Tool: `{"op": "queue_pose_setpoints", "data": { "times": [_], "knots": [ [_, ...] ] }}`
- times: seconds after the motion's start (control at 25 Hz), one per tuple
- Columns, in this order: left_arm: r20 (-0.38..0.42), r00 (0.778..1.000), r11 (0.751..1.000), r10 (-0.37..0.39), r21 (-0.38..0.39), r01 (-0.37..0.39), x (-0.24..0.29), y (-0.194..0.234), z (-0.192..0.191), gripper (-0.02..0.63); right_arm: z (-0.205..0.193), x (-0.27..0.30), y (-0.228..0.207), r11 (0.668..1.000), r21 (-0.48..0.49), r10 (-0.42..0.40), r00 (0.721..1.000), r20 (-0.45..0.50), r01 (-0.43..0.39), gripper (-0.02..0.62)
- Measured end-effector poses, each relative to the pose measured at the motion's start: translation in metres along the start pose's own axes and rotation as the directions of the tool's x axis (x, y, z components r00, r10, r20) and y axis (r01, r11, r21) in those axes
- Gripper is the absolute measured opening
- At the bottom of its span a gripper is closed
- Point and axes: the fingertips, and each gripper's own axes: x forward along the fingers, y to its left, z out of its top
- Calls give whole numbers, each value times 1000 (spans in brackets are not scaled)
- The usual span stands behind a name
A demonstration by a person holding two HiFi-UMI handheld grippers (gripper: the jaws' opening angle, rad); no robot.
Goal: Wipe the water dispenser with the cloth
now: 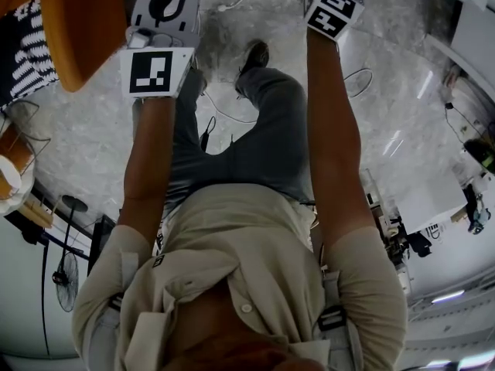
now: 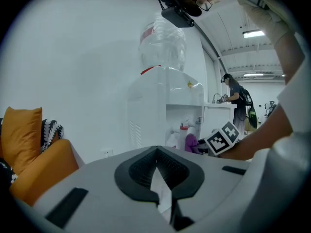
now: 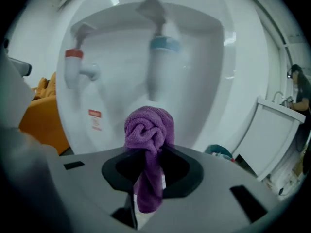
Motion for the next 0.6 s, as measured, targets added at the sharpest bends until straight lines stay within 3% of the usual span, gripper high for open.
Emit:
{"op": "queue_pose_setpoints", "data": {
  "times": [0.08,0.2,0.36,0.48,0.6],
  "knots": [
    [7,1000,1000,-3,3,3,7,-2,-4,15,-2,0,-29,998,10,-60,998,6,60,101],
    [26,1000,1000,3,16,-4,19,-3,-10,15,1,-1,-28,995,-81,-52,998,46,56,101],
    [45,999,999,8,37,-10,30,-1,-20,17,-10,-1,23,958,-285,69,994,90,-41,101],
    [57,998,999,9,41,-11,36,3,-28,17,-28,-5,70,932,-335,175,981,87,-137,101],
    [65,998,999,19,50,-22,39,8,-39,15,-46,-19,137,879,-385,329,942,64,-281,100]
  ]
}}
